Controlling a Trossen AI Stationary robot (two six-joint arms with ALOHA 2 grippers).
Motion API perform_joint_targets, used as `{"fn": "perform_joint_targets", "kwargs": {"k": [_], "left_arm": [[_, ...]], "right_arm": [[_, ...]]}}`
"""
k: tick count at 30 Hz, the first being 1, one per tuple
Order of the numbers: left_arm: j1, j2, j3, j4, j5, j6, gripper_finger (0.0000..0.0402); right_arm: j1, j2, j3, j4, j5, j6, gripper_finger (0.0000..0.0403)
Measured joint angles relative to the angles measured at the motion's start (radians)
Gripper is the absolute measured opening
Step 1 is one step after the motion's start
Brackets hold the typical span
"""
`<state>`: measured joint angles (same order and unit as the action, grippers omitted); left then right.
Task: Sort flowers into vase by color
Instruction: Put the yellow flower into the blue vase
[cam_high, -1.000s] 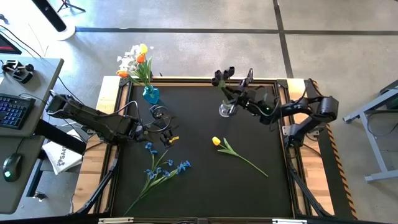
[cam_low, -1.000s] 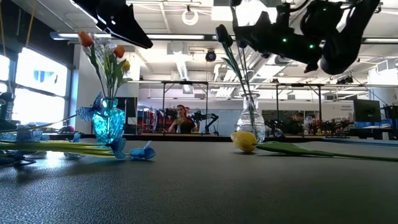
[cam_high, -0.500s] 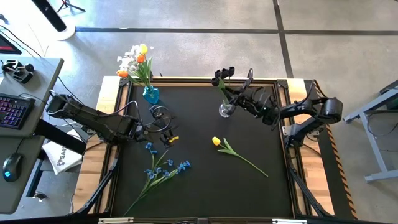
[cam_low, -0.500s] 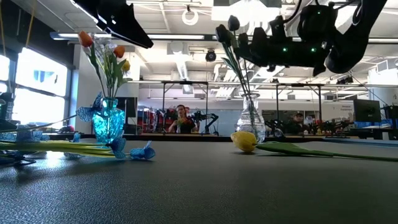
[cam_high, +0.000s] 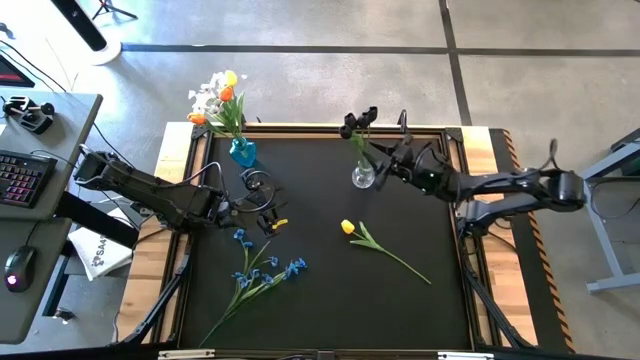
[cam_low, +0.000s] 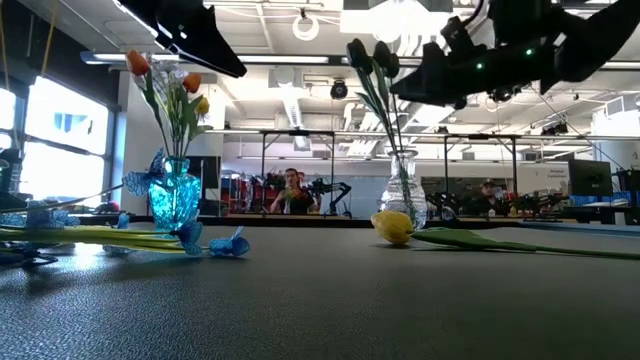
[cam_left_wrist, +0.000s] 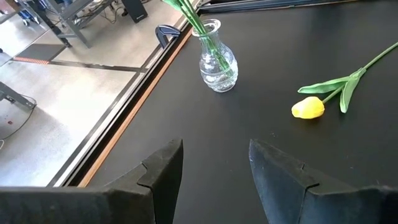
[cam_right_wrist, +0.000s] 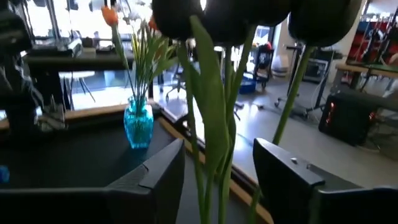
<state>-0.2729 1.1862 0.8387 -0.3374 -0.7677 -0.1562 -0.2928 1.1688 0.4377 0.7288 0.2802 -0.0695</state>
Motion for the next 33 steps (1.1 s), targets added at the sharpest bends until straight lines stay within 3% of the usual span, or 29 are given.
{"fn": "perform_joint_targets", "kwargs": {"k": [8,18,27,33], "left_arm": [[0.0,0.0,0.0,0.005,-0.001,0.001,0.0172],[0.0,0.0,0.0,0.007,-0.001,0.0,0.0172],[0.0,0.0,0.0,0.008,-0.001,0.0,0.0172],[0.0,0.0,0.0,0.034,-0.002,0.001,0.0172]], "right_arm": [[0.138,-0.147,0.0,-0.312,0.144,0.053,0.0192],[0.34,-0.152,0.0,-0.629,0.192,0.37,0.0192],[0.616,0.057,0.0,-0.645,0.175,0.56,0.0192],[0.67,0.274,0.061,-0.644,0.112,0.653,0.0189]]}}
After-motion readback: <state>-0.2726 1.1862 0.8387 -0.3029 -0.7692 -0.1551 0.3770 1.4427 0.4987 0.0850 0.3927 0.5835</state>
